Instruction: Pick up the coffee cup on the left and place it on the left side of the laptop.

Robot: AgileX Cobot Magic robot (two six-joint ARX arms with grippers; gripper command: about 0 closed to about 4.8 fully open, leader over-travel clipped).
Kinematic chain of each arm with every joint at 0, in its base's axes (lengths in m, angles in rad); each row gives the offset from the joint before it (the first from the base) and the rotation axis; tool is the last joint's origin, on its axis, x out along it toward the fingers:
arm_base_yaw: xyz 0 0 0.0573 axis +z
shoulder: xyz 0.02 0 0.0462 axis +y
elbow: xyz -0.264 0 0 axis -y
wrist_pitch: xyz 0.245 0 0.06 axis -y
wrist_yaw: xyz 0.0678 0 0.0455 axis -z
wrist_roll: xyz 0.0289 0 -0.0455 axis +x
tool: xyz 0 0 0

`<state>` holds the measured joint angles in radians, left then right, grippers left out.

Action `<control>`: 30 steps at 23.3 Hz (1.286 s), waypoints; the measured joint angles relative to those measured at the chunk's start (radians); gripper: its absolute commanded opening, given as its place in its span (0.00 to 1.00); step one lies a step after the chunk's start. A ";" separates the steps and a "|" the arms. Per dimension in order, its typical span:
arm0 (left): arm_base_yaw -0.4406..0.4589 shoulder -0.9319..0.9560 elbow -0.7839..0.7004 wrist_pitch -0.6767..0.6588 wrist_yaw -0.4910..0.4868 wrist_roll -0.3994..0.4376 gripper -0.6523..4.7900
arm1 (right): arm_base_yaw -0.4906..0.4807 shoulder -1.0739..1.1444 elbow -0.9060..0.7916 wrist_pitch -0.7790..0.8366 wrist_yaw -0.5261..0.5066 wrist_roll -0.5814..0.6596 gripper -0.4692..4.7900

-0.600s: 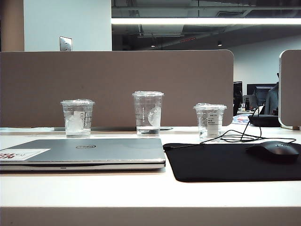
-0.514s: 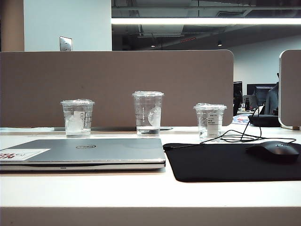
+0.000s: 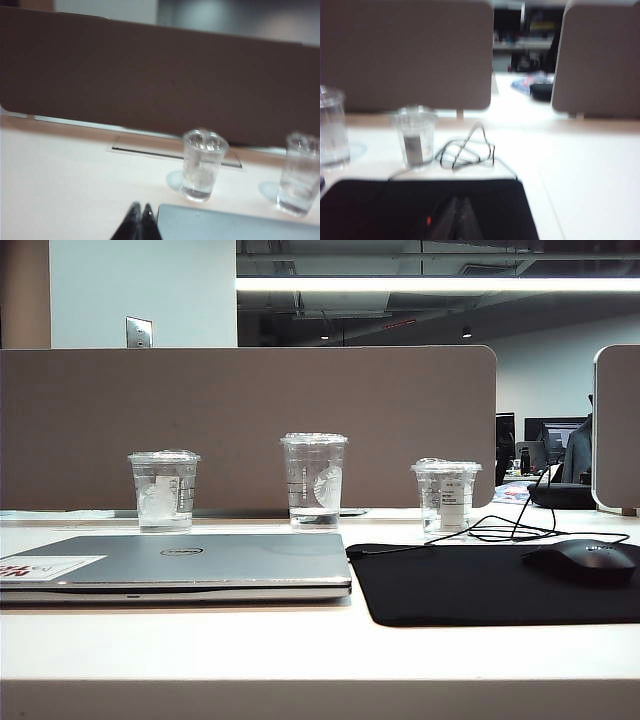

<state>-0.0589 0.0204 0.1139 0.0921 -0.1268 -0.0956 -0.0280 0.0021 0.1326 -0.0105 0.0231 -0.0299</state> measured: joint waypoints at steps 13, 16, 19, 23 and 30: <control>-0.001 0.722 0.336 0.185 0.016 -0.055 0.11 | 0.000 0.199 0.256 -0.026 -0.050 0.000 0.08; -0.002 0.865 0.410 0.210 0.054 -0.060 0.11 | 0.000 0.228 0.292 -0.024 -0.053 0.000 0.08; -0.064 1.018 0.462 0.290 0.072 -0.060 0.11 | 0.000 0.264 0.317 -0.016 -0.080 0.000 0.08; -0.145 1.152 0.482 0.399 0.019 -0.060 0.11 | 0.000 0.282 0.330 -0.014 -0.101 0.000 0.08; -0.153 1.421 0.505 0.573 -0.010 -0.060 0.14 | 0.100 0.323 0.362 -0.019 -0.110 0.008 0.08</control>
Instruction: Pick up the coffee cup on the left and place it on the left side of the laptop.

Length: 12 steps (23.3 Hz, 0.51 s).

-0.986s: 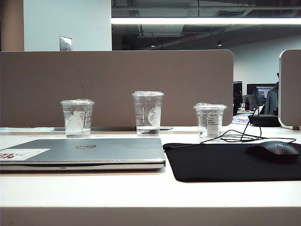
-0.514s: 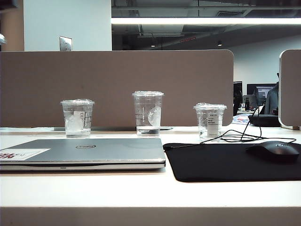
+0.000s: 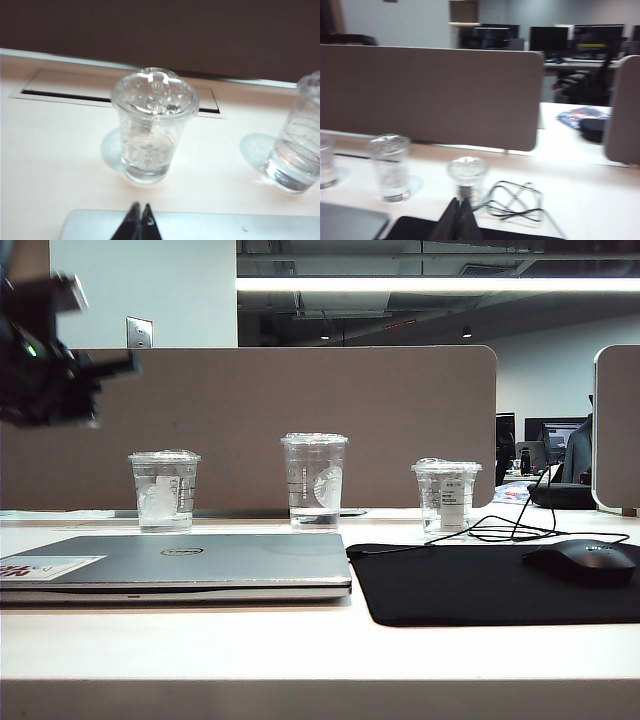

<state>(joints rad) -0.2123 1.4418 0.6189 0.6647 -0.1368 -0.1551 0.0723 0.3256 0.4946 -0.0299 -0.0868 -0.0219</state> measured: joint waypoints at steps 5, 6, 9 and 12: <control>-0.001 0.179 0.122 0.031 0.018 -0.003 1.00 | 0.153 0.046 0.001 -0.015 0.035 0.000 0.08; 0.000 0.200 0.135 0.031 0.013 -0.003 1.00 | 0.185 0.053 0.001 -0.015 0.040 0.000 0.08; 0.000 0.300 0.198 0.063 0.004 -0.023 1.00 | 0.305 0.090 0.001 -0.015 0.098 0.000 0.08; 0.000 0.381 0.249 0.079 0.003 -0.058 1.00 | 0.387 0.112 0.001 -0.014 0.143 0.000 0.08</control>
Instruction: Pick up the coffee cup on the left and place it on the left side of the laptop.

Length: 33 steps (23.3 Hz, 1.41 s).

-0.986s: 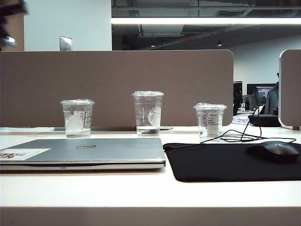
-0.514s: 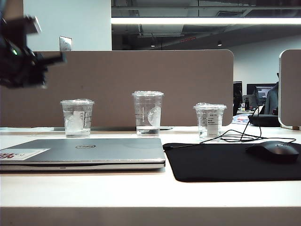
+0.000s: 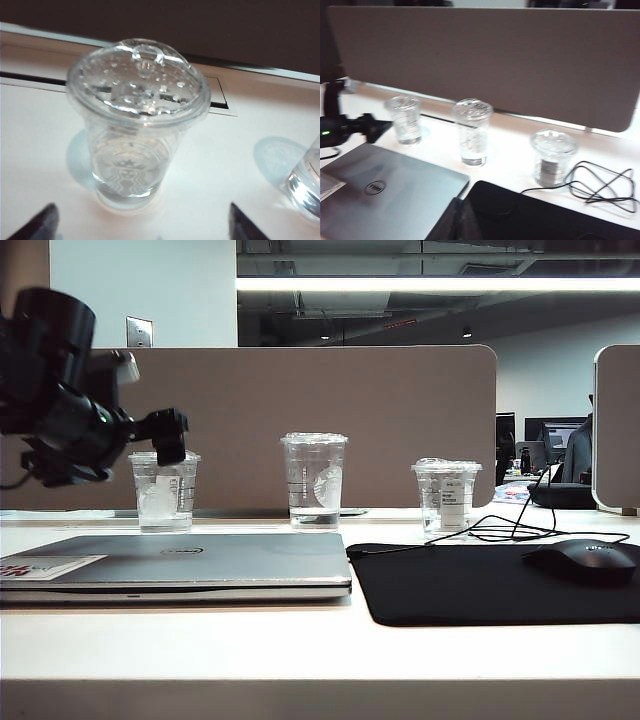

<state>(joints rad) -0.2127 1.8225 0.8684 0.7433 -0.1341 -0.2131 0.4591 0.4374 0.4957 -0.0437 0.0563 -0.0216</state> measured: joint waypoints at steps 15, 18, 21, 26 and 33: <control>0.000 0.227 0.140 0.120 0.002 -0.006 1.00 | 0.184 0.068 0.000 -0.064 0.015 0.001 0.08; 0.000 0.255 0.179 0.121 0.002 -0.006 1.00 | 0.214 0.068 0.000 -0.076 0.013 0.002 0.08; 0.000 0.292 0.219 0.119 -0.001 -0.005 1.00 | 0.233 0.068 0.000 -0.079 0.013 0.002 0.08; 0.001 0.332 0.261 0.114 -0.001 -0.005 1.00 | 0.237 0.068 0.000 -0.079 0.013 0.002 0.08; 0.002 0.367 0.294 0.112 -0.002 0.000 1.00 | 0.237 0.068 0.000 -0.080 0.013 0.002 0.08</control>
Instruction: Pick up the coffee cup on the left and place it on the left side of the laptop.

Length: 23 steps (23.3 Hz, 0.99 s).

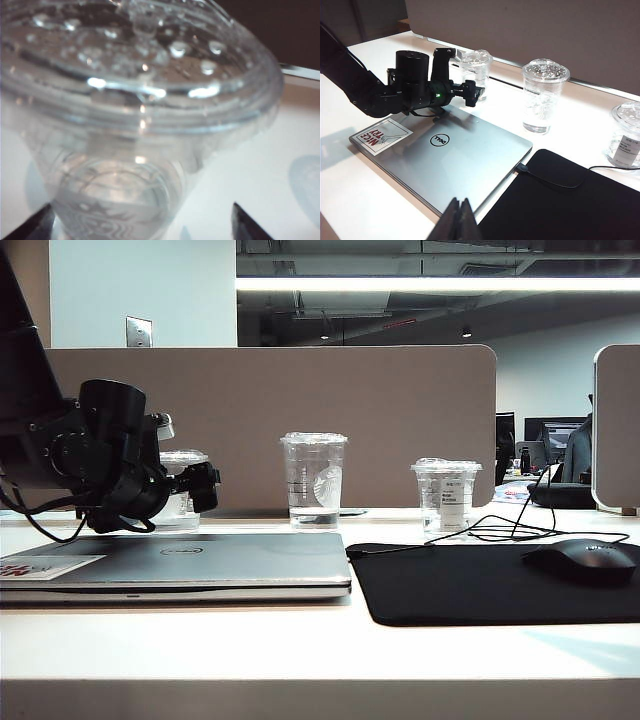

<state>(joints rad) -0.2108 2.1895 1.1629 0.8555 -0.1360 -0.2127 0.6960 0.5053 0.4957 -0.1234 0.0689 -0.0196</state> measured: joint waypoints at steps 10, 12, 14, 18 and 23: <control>0.001 0.058 0.090 0.025 -0.001 0.040 1.00 | 0.000 0.000 0.000 -0.002 -0.001 0.000 0.08; 0.001 0.064 0.106 0.030 -0.005 0.040 1.00 | 0.000 0.000 0.000 -0.002 -0.001 0.000 0.08; 0.001 0.069 0.113 0.031 -0.013 0.040 1.00 | 0.000 0.000 0.000 -0.002 -0.001 0.000 0.08; 0.003 0.097 0.138 0.033 -0.015 0.041 1.00 | 0.000 0.000 0.000 -0.002 -0.001 0.000 0.08; 0.004 0.127 0.173 0.030 -0.015 0.043 1.00 | 0.000 0.000 0.000 -0.002 -0.001 0.000 0.08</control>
<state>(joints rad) -0.2070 2.3165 1.3357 0.8856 -0.1513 -0.1692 0.6956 0.5053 0.4957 -0.1257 0.0681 -0.0196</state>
